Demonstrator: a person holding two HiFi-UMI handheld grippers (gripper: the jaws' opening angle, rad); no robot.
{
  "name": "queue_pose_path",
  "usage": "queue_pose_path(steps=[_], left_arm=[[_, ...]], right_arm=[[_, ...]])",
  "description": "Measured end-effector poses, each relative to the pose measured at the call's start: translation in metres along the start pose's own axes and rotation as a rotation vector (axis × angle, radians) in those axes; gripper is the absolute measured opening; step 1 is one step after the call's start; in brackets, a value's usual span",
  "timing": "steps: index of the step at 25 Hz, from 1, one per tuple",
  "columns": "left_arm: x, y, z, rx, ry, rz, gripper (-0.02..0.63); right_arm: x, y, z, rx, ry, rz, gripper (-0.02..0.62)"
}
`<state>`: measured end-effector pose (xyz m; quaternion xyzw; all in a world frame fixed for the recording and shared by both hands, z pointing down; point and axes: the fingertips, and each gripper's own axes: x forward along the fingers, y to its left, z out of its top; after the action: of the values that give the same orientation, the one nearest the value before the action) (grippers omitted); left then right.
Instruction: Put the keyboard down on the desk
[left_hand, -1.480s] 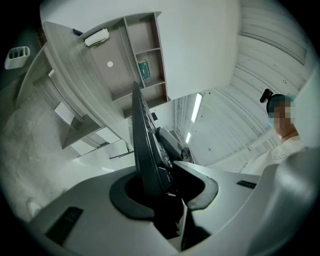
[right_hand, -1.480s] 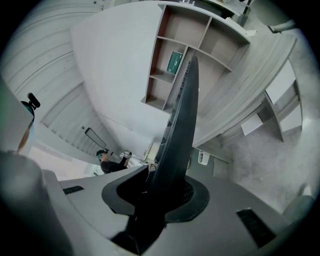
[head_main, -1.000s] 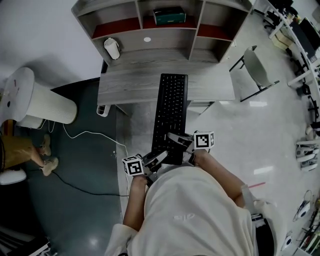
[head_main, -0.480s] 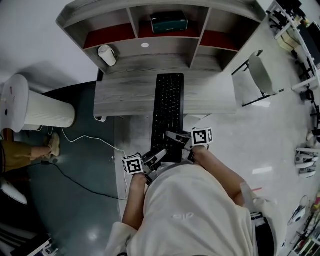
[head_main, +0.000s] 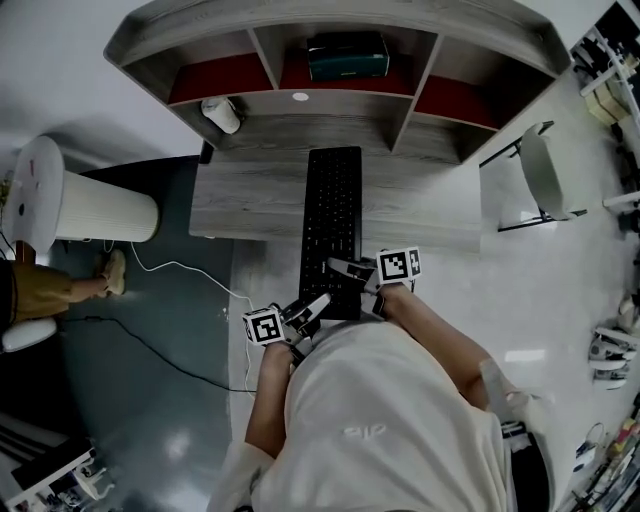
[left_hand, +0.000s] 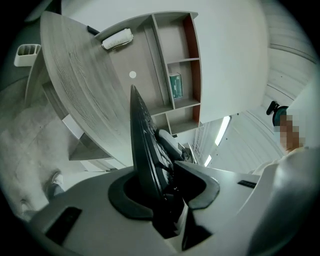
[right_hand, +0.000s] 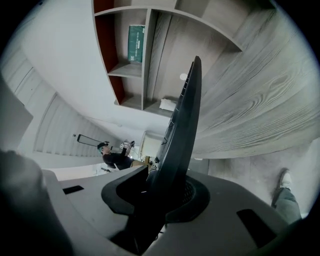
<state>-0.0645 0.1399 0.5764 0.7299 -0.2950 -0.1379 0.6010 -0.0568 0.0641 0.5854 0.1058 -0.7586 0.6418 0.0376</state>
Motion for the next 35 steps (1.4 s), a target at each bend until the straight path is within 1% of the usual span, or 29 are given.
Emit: queue_pose_path(steps=[3, 6, 13, 15, 24, 28, 35], left_arm=[[0.016, -0.002, 0.010, -0.008, -0.021, 0.026, 0.146], [0.029, -0.001, 0.018, -0.029, -0.048, 0.025, 0.147], [0.040, 0.011, 0.025, -0.082, -0.076, 0.052, 0.152], [0.042, 0.014, 0.029, -0.086, -0.084, 0.053, 0.152], [0.029, 0.040, 0.054, -0.161, -0.108, 0.086, 0.152], [0.020, 0.050, 0.068, -0.191, -0.121, 0.082, 0.152], [0.002, 0.067, 0.087, -0.200, -0.126, 0.115, 0.150]], right_arm=[[0.001, -0.009, 0.014, 0.014, 0.034, 0.010, 0.130], [0.002, -0.019, 0.025, 0.031, 0.058, 0.013, 0.130], [0.008, -0.037, 0.033, 0.069, 0.113, 0.010, 0.133], [0.012, -0.040, 0.035, 0.078, 0.124, 0.009, 0.133], [0.048, -0.055, 0.044, 0.123, 0.163, -0.004, 0.137], [0.067, -0.059, 0.046, 0.143, 0.178, -0.009, 0.138], [0.098, -0.064, 0.047, 0.162, 0.197, -0.017, 0.138]])
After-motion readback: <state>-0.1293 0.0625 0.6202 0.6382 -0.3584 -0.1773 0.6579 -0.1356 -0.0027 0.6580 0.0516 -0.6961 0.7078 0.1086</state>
